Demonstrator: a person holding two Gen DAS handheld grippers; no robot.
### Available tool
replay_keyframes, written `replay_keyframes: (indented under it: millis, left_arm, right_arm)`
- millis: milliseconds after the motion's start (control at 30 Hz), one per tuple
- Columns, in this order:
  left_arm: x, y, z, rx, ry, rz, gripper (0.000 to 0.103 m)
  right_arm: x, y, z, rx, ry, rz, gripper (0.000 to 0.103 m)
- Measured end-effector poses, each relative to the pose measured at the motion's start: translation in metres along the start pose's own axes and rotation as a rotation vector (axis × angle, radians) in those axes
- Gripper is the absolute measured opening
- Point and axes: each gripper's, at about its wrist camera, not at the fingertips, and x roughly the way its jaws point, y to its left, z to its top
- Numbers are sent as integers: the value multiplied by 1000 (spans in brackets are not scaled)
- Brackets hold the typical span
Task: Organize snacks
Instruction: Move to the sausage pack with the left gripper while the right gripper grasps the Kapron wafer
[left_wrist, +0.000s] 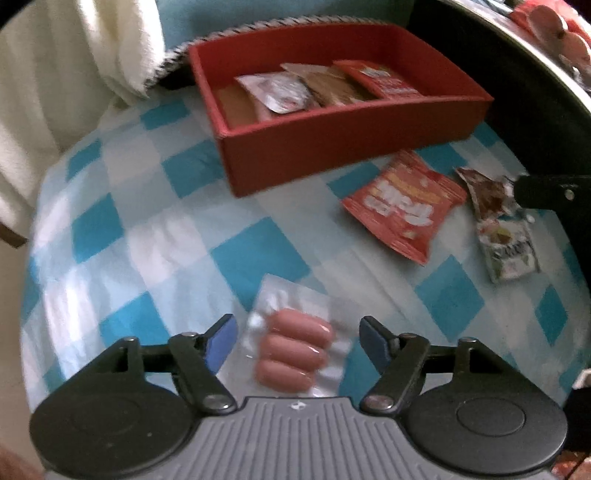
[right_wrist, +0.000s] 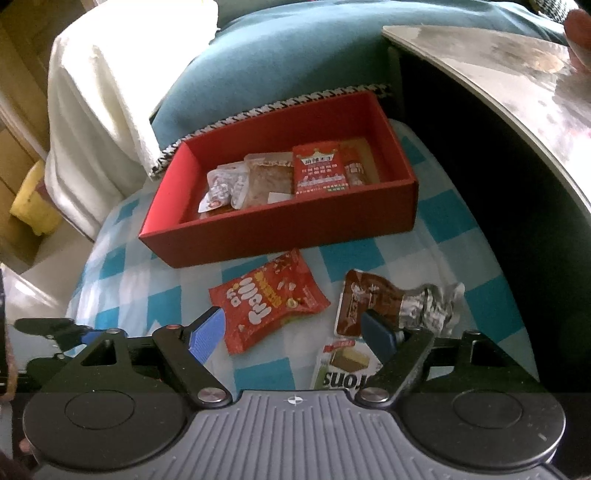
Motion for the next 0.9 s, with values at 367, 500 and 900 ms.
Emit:
replay_keyframes:
  millis: [367, 500, 900]
  left_arm:
    - [16, -9, -16, 63, 37, 52, 65]
    - [11, -5, -16, 24, 34, 17, 64]
    - [-1, -4, -8, 2, 15, -50, 64]
  right_arm:
    - [-1, -19, -10, 58, 15, -38, 86]
    - [3, -38, -11, 120, 27, -70, 86]
    - [54, -23, -22, 33, 148, -158, 94]
